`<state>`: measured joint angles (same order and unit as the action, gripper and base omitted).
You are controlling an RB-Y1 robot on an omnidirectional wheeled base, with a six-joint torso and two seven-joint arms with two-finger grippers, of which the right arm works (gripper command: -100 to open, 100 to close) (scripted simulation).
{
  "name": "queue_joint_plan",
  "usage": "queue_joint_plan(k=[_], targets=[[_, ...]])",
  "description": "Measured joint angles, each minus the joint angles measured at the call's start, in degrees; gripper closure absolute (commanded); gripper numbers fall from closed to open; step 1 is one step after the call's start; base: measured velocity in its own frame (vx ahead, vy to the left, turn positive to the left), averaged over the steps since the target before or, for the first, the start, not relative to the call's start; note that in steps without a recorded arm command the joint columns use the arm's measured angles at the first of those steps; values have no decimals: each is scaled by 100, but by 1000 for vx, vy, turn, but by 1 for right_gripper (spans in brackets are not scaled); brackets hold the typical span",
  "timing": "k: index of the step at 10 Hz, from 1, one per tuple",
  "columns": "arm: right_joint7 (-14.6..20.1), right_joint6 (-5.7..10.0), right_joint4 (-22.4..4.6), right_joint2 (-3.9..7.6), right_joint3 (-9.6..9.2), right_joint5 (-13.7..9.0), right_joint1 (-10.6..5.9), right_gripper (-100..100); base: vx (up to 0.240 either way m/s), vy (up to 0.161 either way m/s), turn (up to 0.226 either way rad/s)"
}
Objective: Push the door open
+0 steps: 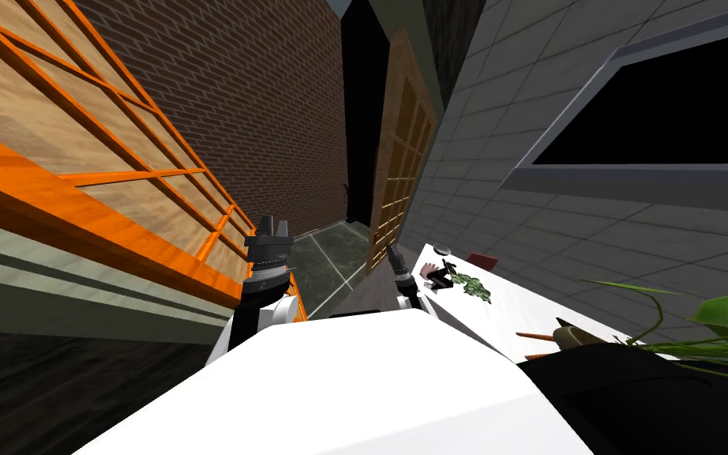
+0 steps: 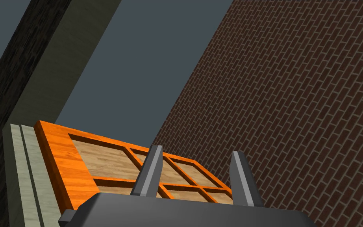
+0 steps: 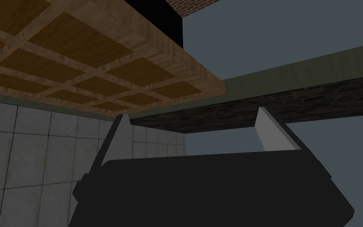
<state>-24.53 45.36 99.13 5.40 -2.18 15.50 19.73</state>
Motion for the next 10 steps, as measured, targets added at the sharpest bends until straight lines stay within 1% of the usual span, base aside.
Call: queue_joint_plan(k=[2,3,6,8,10], targets=[[-192,95,-273,12,-5,88,-90,-100,108,-17,71],[-316,145,-393,0,-32,157,-96,-100,119,-18,103],[-618,209,-704,4,-75,323,-202,-100,104,-29,76],[-823,312,-953,-3,-94,416,-247,-100,101,-27,76],[-1028,383,-1157,4,-122,530,-275,-100,114,-22,79]])
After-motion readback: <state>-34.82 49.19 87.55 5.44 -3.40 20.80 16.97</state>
